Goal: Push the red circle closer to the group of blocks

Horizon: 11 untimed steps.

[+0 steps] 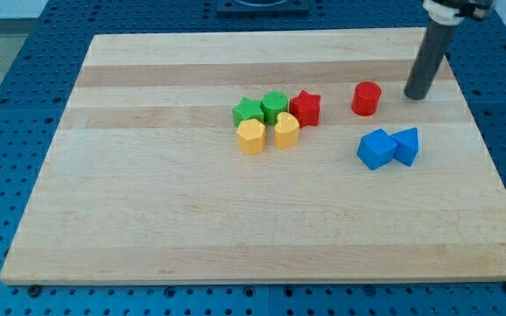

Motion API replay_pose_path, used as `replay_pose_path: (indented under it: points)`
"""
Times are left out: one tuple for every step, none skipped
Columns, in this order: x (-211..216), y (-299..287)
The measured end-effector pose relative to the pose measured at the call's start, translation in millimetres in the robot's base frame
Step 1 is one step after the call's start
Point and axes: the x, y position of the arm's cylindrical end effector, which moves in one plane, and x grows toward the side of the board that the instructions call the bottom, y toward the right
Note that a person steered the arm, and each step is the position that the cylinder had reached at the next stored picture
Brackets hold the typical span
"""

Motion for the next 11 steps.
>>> replay_pose_path:
  points:
    - [-20,-21]
    - [-20,-39]
    - [-18,-48]
    - [-11,-50]
    - [-2,-50]
    - [2,-50]
    - [4,-50]
    - [13,-50]
    - [21,-50]
    - [26,-50]
    - [32,-51]
